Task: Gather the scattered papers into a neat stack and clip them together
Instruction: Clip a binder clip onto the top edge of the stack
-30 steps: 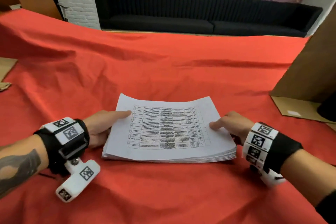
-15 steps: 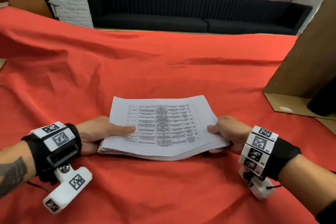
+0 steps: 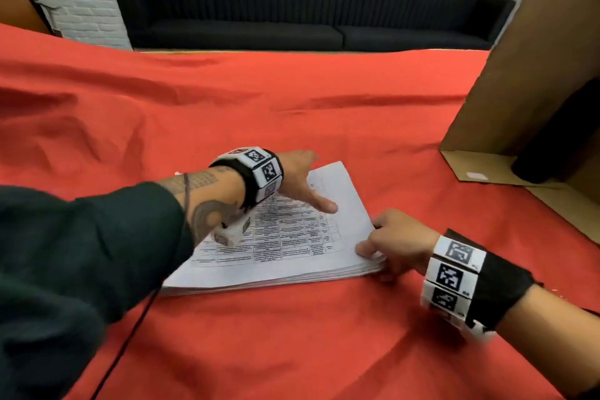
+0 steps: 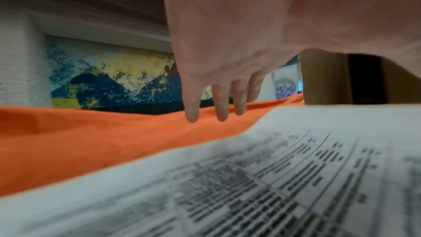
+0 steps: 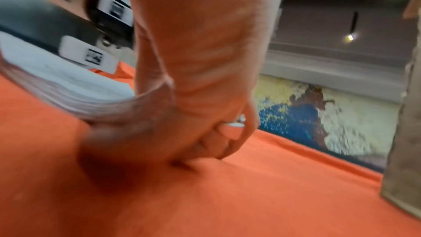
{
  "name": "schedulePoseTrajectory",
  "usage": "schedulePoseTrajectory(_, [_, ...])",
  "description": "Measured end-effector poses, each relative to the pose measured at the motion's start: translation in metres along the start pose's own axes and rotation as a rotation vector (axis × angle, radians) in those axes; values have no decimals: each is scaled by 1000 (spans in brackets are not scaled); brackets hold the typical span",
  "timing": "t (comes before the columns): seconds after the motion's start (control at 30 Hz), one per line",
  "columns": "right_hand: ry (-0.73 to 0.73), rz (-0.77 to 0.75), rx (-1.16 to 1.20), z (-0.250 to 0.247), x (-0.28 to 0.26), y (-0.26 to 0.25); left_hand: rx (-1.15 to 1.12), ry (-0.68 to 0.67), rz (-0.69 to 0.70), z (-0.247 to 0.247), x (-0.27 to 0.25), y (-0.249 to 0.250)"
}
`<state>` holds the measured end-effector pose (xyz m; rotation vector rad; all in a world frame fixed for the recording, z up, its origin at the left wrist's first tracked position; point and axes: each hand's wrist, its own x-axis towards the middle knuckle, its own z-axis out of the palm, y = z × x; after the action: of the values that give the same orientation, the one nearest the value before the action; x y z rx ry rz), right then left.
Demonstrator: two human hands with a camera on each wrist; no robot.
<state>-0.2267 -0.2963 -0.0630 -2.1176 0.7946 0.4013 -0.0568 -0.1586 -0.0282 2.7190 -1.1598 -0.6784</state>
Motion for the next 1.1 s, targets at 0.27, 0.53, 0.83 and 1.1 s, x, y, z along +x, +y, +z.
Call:
schedulePoseTrajectory(0.27, [207, 32, -735, -123, -53, 69, 145, 23, 108, 24, 44, 45])
schedulePoseTrajectory(0.53, [144, 257, -830, -116, -45, 139, 238, -76, 77, 34, 44, 48])
schedulePoseTrajectory(0.83, [466, -301, -468, -89, -10, 81, 122, 98, 198, 24, 18, 59])
schedulePoseTrajectory(1.1, [768, -989, -80, -43, -1, 26, -883, -253, 268, 20, -13, 74])
